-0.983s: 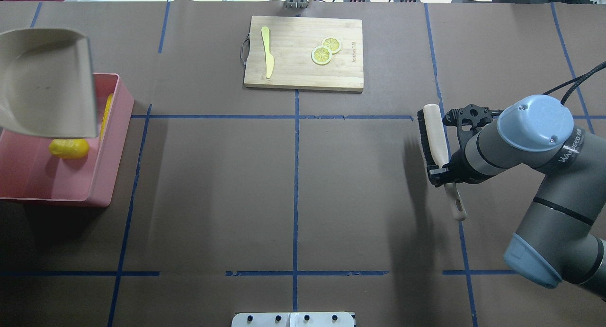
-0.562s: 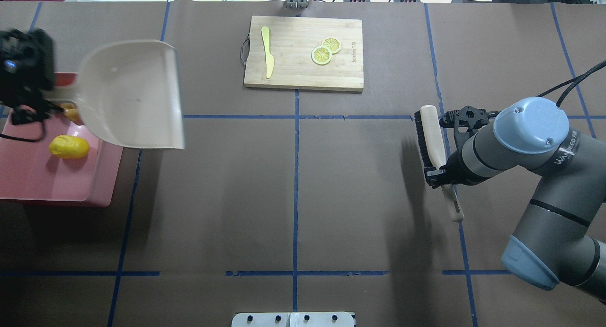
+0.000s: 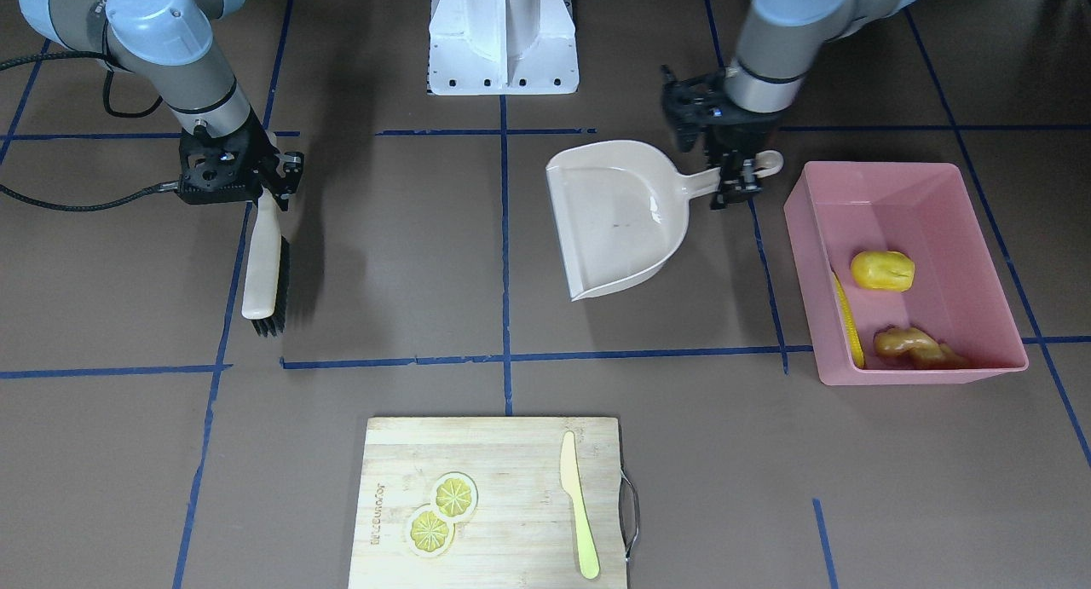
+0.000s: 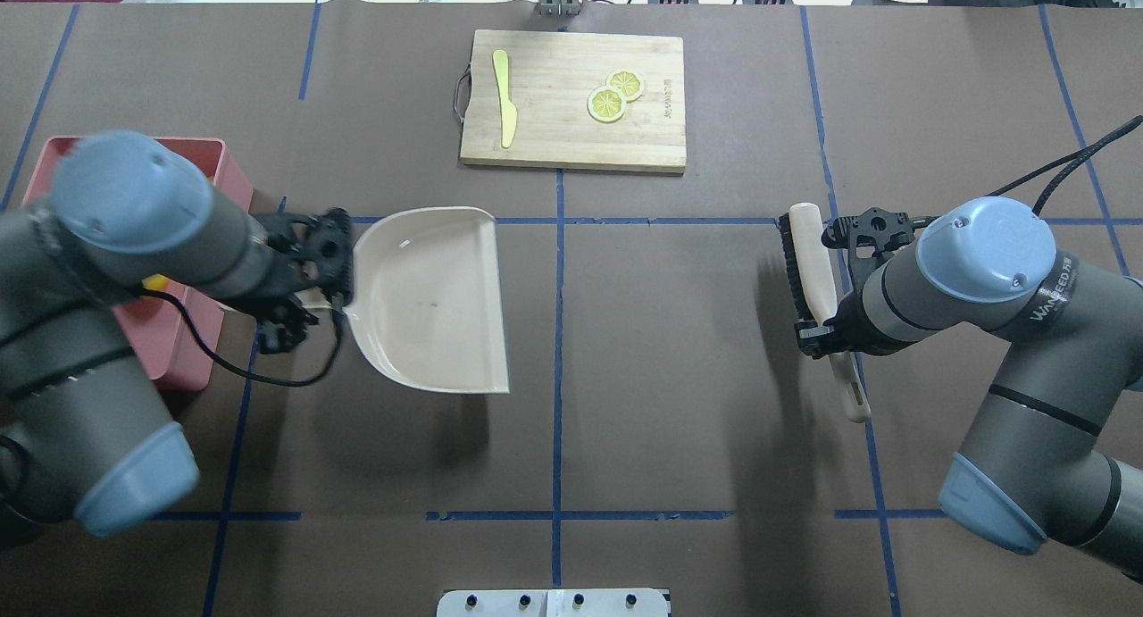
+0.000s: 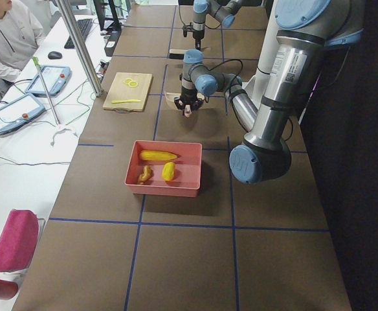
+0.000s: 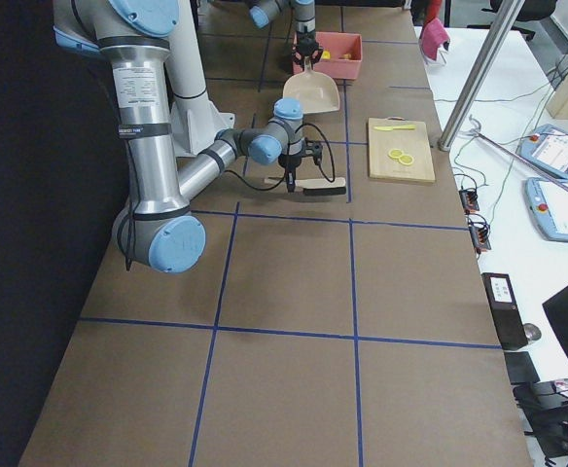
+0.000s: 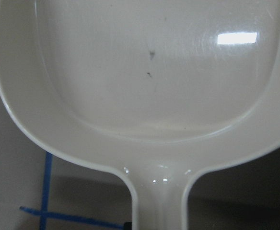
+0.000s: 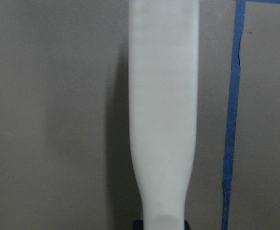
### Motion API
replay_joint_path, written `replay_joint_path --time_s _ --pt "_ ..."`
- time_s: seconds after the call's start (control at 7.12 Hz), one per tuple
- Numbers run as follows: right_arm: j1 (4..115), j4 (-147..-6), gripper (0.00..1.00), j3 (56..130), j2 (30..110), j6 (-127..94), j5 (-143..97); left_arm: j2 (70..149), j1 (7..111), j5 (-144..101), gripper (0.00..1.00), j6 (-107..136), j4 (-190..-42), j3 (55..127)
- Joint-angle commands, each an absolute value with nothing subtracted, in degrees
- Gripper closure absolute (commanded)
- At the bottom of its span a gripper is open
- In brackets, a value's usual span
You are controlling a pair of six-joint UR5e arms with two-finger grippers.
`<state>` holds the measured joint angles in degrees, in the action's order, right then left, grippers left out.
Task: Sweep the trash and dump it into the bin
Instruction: 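Carry the empty dustpan back and lower it onto the table with the left gripper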
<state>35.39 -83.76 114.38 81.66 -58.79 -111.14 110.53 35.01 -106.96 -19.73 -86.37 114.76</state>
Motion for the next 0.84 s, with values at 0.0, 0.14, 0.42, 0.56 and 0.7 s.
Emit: replay_joint_path --time_s 0.0,0.14,0.42,0.56,0.7 --pt "35.07 -83.76 1.00 114.35 81.65 -58.89 -110.14 112.41 30.76 -102.39 0.86 -18.10 -86.57 111.72" --pt "34.72 -83.76 1.00 114.43 81.65 -59.58 -109.78 112.33 30.76 -102.22 0.82 -18.45 -86.66 111.27" --pt "33.84 -82.62 1.00 114.17 81.65 -59.68 -108.81 112.85 30.50 -100.91 0.68 -18.46 -86.40 111.27" --pt "33.23 -82.53 1.00 114.17 81.65 -60.20 -108.03 112.85 28.67 -94.81 0.59 -18.46 -86.31 111.27" --pt "32.35 -82.53 1.00 114.17 80.78 -61.77 -107.76 112.85 28.39 -93.27 0.11 -18.46 -85.53 111.36"
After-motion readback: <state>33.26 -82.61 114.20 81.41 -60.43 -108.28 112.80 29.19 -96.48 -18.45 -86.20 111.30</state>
